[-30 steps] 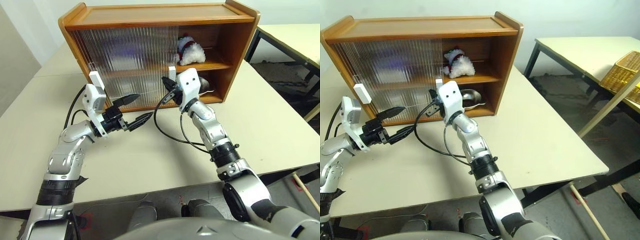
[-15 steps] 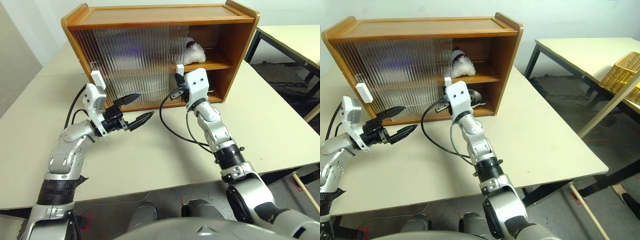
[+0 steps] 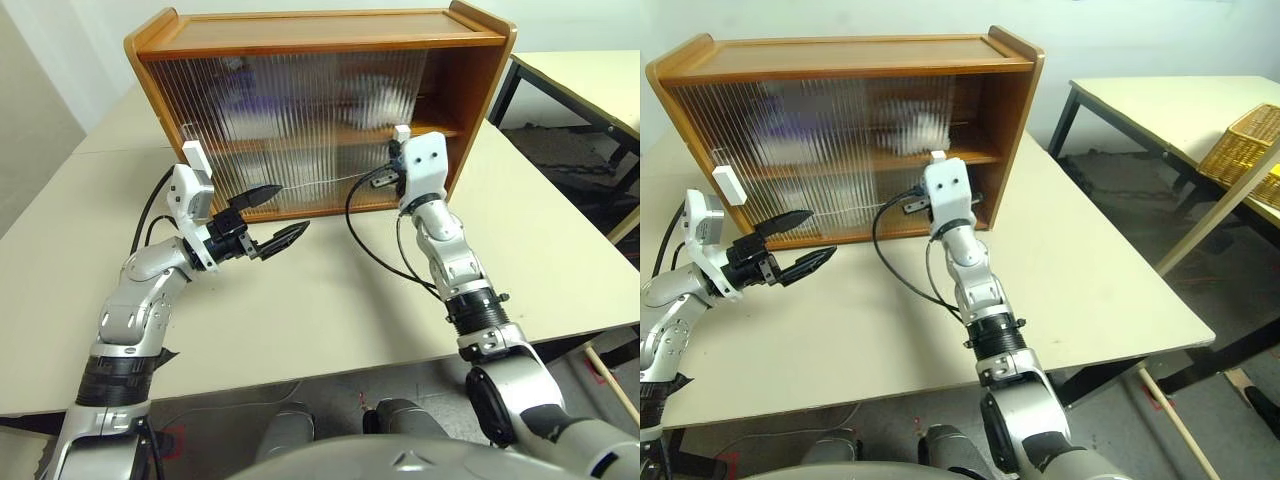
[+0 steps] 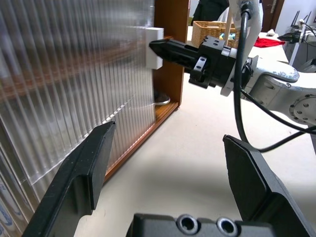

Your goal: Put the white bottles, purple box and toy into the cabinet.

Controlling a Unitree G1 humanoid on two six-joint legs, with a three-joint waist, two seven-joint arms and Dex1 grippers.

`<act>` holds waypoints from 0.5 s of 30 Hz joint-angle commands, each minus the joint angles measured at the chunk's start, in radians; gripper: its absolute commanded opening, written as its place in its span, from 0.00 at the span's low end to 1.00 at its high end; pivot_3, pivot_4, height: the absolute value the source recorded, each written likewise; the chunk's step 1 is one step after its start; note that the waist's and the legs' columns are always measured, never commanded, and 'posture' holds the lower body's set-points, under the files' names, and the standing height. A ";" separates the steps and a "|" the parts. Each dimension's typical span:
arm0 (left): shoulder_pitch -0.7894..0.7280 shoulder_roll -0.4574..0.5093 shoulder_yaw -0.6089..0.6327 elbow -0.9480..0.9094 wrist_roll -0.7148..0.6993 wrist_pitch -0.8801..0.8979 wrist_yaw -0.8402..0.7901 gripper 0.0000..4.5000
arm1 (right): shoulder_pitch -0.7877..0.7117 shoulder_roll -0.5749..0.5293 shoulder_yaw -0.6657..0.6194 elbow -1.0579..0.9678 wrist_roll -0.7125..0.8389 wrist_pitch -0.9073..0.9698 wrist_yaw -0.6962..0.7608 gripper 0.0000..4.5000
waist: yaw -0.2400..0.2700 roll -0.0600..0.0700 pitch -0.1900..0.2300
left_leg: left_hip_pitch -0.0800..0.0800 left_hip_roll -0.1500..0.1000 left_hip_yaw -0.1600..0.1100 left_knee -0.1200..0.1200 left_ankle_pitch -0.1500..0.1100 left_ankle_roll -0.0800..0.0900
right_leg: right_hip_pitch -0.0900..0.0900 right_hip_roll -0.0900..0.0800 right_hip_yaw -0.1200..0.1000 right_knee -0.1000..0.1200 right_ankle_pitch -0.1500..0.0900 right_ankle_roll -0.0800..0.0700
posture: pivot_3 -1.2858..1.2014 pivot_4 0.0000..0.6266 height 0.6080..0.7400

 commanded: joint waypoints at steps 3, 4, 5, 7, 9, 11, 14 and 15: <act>-0.012 -0.004 -0.009 0.018 0.015 -0.012 -0.009 1.00 | 0.017 -0.035 -0.070 0.005 -0.008 0.023 -0.070 0.01 | 0.000 0.000 0.000 | 0.000 0.000 0.000 0.000 0.000 0.000 | 0.000 0.000 0.000 0.000 0.000 0.000 | 0.51 0.00 1.00; -0.014 -0.005 -0.009 0.019 0.015 -0.012 -0.010 1.00 | 0.017 -0.040 -0.076 0.008 -0.009 0.024 -0.079 0.01 | -0.001 0.000 0.000 | 0.000 0.000 0.000 0.000 0.000 0.000 | 0.000 0.000 0.001 0.000 0.000 0.001 | 0.50 0.00 1.00; -0.014 -0.005 -0.009 0.020 0.015 -0.013 -0.010 1.00 | 0.018 -0.044 -0.082 0.009 -0.010 0.025 -0.085 0.01 | -0.002 0.000 0.000 | 0.000 0.000 0.000 0.000 0.000 0.000 | 0.000 0.000 0.001 0.000 -0.001 0.002 | 0.50 0.00 1.00; -0.015 -0.006 -0.009 0.023 0.016 -0.014 -0.011 1.00 | 0.018 -0.049 -0.096 0.013 -0.006 0.029 -0.096 0.01 | -0.003 0.000 0.000 | 0.000 0.000 0.000 0.000 0.000 0.000 | 0.000 0.000 0.001 0.000 -0.002 0.004 | 0.50 0.00 1.00; -0.016 -0.007 -0.010 0.025 0.017 -0.015 -0.012 1.00 | 0.018 -0.053 -0.104 0.017 -0.003 0.032 -0.103 0.01 | -0.004 0.000 0.000 | 0.000 0.000 0.000 -0.001 0.000 0.000 | 0.000 0.000 0.001 0.000 -0.002 0.005 | 0.50 0.00 1.00; -0.018 -0.008 -0.011 0.027 0.017 -0.015 -0.012 1.00 | 0.016 -0.057 -0.109 0.022 -0.005 0.031 -0.109 0.01 | -0.004 0.000 0.000 | 0.000 0.000 0.000 -0.001 0.000 0.000 | 0.000 0.000 0.001 0.000 0.001 0.010 | 0.50 0.00 1.00; -0.018 -0.008 -0.010 0.028 0.017 -0.017 -0.013 1.00 | 0.010 -0.060 -0.121 0.034 -0.005 0.034 -0.123 0.01 | -0.005 0.000 0.000 | 0.000 0.000 0.000 -0.001 0.000 0.000 | 0.000 0.000 0.001 0.000 0.001 0.010 | 0.50 0.00 1.00; -0.017 -0.008 -0.010 0.028 0.017 -0.017 -0.013 1.00 | 0.007 -0.062 -0.125 0.040 -0.005 0.035 -0.130 0.01 | -0.005 0.000 0.000 | 0.000 0.000 0.000 -0.001 0.000 0.000 | 0.000 0.000 0.001 0.000 0.001 0.010 | 0.50 0.00 1.00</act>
